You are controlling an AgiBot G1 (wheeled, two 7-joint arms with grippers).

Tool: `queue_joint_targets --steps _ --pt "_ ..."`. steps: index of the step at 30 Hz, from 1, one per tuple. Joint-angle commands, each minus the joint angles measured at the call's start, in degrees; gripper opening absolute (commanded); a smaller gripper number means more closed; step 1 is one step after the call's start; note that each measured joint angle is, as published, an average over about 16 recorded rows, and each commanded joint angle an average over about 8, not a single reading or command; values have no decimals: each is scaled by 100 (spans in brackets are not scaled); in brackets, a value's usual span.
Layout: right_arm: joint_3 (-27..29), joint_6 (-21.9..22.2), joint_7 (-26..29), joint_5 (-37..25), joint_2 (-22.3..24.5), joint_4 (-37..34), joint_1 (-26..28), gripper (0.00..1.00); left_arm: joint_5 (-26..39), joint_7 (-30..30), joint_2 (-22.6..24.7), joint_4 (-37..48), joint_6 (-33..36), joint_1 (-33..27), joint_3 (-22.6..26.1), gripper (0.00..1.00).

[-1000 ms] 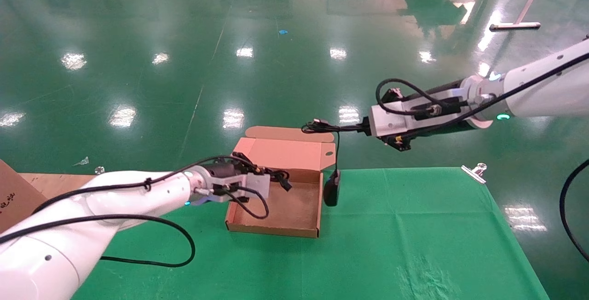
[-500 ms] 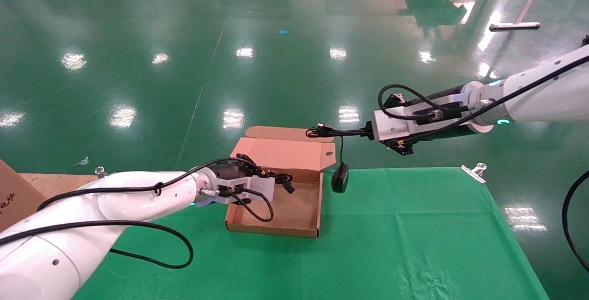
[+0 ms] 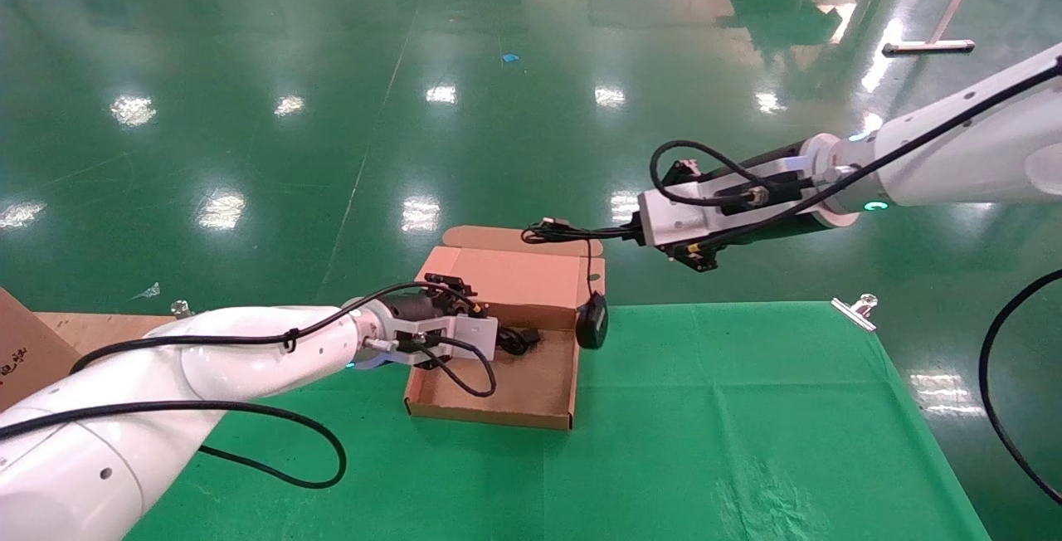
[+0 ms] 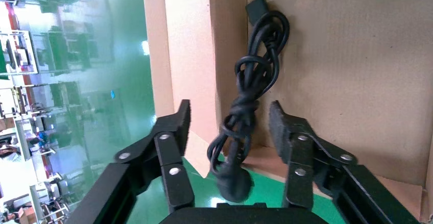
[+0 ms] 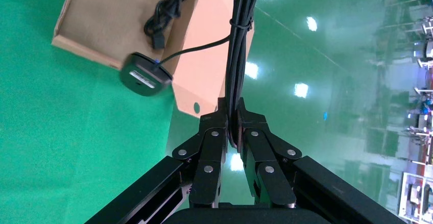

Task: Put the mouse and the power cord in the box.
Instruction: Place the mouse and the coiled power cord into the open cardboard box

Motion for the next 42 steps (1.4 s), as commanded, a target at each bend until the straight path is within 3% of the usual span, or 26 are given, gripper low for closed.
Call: queue_joint_targets --steps 1,16,25,32,40,42 --pt "-3 -9 20 0 -31 4 5 0 -38 -50 4 -30 -17 -4 82 100" --pt "-239 374 253 56 -660 371 -392 0 -949 719 -553 1069 -94 -387 -436 100" --pt "-995 1068 809 309 -711 1173 -930 0 -1329 1350 -1034 1275 191 -297 -712 100" --pt "-1586 1564 949 558 -704 1208 -1077 2 -1570 1815 -1080 1452 237 -184 -887 100" --pt "-1971 1838 888 775 -710 1045 -1131 98 -1709 2096 -966 1629 186 -130 -990 100" --pt "-2004 1862 887 800 -714 1039 -1138 100 -1720 2112 -960 1649 177 -127 -998 100"
